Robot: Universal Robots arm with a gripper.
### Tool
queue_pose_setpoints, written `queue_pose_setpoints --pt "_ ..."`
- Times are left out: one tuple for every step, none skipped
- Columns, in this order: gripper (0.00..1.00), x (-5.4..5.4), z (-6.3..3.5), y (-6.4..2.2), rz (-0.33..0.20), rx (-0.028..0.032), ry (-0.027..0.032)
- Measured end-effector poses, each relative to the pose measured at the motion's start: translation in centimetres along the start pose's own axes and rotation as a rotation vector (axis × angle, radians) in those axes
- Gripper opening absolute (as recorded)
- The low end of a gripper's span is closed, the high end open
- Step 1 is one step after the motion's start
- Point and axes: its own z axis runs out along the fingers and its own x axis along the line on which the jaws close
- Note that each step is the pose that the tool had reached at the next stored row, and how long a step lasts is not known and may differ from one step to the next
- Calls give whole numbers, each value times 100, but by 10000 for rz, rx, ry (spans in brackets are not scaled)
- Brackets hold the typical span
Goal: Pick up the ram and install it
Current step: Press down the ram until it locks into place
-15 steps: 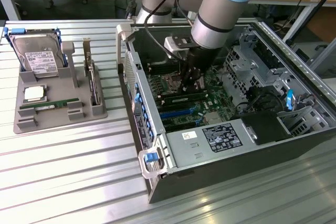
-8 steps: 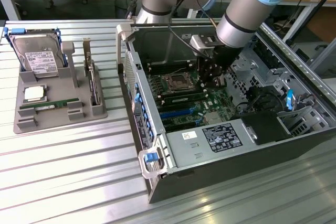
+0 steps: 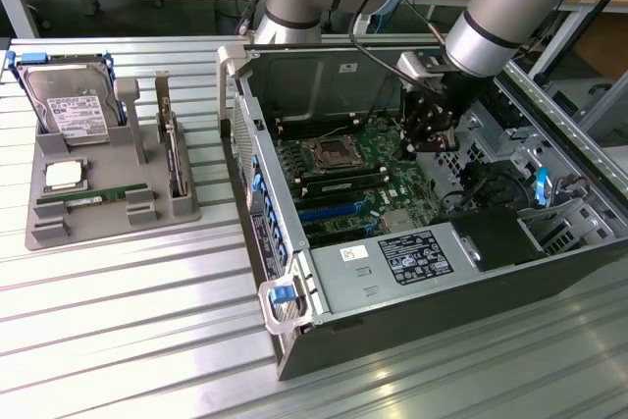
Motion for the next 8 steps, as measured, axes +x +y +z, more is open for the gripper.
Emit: queue_pose_setpoints --pt "11 -3 -52 -26 -1 0 -2" --pt "11 -8 -117 -50 -1 0 -7" --pt "11 -14 -209 -73 -3 1 -19" --pt "11 -18 -275 -89 -4 1 -28" --pt "11 -23 -343 -103 -4 2 -30" --pt "11 -25 -374 -107 -4 2 -32" --pt "11 -26 -373 -107 -5 2 -32" --pt "11 -26 -374 -108 -6 2 -32"
